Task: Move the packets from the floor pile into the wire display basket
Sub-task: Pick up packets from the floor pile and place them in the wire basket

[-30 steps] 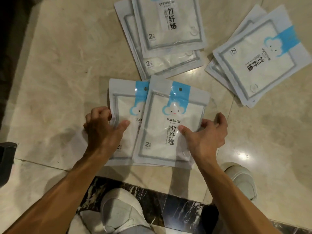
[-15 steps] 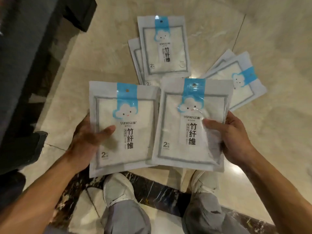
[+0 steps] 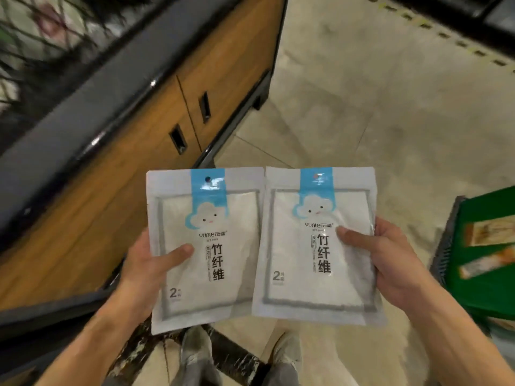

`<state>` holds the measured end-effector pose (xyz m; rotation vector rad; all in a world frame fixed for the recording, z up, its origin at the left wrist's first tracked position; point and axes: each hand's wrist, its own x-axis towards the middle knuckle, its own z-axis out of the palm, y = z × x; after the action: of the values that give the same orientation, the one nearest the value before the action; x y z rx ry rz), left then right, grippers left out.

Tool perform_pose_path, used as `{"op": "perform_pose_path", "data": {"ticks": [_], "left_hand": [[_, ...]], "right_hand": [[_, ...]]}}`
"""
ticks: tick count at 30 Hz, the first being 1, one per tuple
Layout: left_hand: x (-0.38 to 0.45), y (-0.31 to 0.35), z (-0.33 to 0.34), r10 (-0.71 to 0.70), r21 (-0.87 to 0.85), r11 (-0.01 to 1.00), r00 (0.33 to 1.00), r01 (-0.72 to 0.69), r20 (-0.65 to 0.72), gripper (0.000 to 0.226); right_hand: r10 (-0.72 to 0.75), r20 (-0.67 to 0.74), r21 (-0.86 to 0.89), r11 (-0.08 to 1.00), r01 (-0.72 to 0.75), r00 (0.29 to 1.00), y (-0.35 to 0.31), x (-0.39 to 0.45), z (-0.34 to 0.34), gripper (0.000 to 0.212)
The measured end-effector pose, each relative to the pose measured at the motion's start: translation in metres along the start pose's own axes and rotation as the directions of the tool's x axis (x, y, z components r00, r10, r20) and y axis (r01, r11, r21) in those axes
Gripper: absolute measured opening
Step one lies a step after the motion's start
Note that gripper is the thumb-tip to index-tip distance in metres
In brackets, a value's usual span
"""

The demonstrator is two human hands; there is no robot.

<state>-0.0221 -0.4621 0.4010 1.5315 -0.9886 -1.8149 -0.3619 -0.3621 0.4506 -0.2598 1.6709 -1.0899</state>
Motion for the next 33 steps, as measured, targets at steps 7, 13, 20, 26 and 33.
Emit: {"op": "perform_pose_path", "data": {"ticks": [7, 13, 20, 26, 33], "left_hand": [[-0.128, 0.187, -0.035, 0.175, -0.085, 0.979, 0.980, -0.183, -0.095, 0.048], [-0.229, 0.314, -0.107, 0.390, -0.041, 0.915, 0.906, -0.401, -0.167, 0.074], [-0.352, 0.390, -0.194, 0.544, -0.053, 0.801, 0.761, -0.597, -0.354, 0.091], [-0.457, 0.390, -0.229, 0.527, -0.028, 0.755, 0.632, -0.655, -0.569, 0.098], [-0.573, 0.327, -0.199, 0.408, 0.005, 0.694, 0.388, -0.720, -0.827, 0.087]], "right_hand": [[-0.182, 0.108, -0.015, 0.983, 0.185, 0.977, -0.192, -0.146, 0.062, 0.032], [-0.306, 0.256, -0.032, 0.945, 0.324, 0.917, -0.304, -0.251, 0.143, 0.036], [-0.435, 0.484, 0.049, 0.880, 0.473, 0.759, -0.374, -0.340, 0.247, 0.033], [-0.428, 0.691, 0.084, 0.848, 0.523, 0.582, -0.388, -0.390, 0.324, 0.028], [-0.267, 0.916, 0.056, 0.825, 0.563, 0.300, -0.372, -0.439, 0.367, 0.028]]}}
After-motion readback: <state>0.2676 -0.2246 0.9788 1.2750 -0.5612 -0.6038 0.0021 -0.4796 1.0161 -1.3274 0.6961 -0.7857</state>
